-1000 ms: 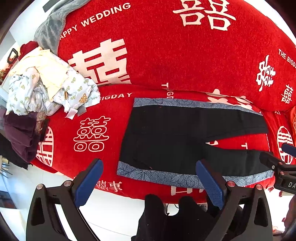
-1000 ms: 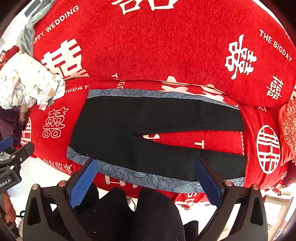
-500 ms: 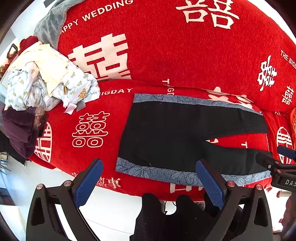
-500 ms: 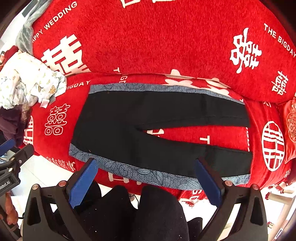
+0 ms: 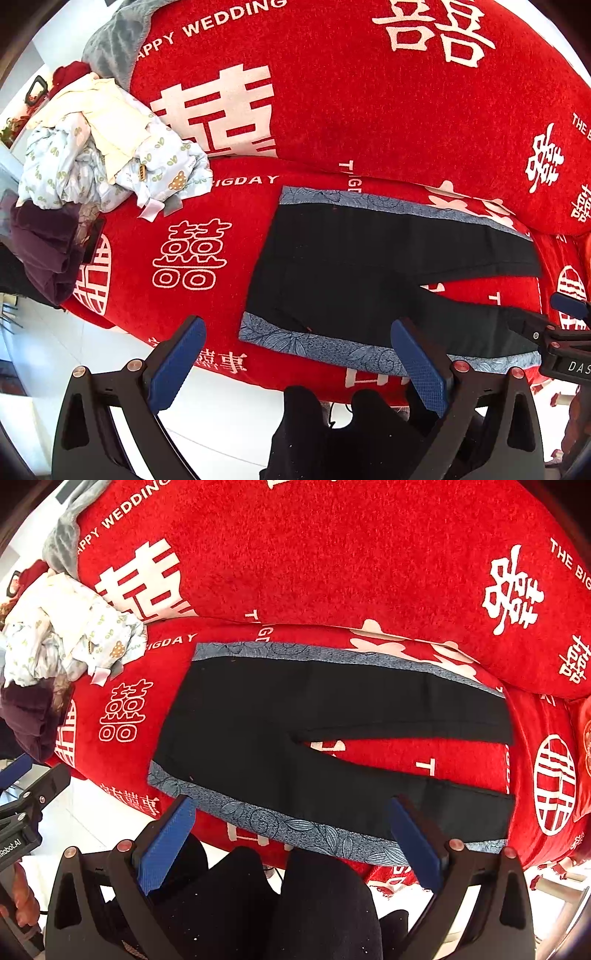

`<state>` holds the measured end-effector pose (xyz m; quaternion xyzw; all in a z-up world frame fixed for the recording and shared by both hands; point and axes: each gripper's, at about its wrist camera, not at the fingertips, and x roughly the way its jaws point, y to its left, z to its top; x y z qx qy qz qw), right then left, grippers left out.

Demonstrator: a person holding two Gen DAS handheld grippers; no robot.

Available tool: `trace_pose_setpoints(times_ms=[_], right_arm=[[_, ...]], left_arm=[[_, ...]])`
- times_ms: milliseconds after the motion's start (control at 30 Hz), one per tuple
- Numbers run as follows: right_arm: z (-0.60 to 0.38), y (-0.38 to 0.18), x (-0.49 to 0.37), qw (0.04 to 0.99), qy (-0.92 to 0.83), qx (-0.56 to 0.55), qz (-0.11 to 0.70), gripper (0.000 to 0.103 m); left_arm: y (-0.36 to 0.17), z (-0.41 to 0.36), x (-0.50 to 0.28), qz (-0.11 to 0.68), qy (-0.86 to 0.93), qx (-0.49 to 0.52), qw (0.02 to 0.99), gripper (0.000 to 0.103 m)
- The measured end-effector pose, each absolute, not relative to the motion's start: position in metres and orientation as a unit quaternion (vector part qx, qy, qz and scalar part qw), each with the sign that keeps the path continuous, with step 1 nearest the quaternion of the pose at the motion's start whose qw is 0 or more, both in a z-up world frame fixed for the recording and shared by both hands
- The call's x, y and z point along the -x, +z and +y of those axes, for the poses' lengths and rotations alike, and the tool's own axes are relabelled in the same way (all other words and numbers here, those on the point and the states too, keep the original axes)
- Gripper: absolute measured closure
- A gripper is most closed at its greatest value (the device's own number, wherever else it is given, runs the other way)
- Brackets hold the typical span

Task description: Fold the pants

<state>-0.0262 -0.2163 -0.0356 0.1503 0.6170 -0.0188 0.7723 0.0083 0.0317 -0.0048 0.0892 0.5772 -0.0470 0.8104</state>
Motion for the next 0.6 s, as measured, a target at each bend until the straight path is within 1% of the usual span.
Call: trace_pose_setpoints(times_ms=[600], right_arm=[[-0.2168,-0.0376,0.0213,0.771,-0.015,-0.164,0.615,0.0]], left_arm=[[-0.0052,0.0366,-0.0115,0.575,-0.045,-0.088,0.812,0.002]])
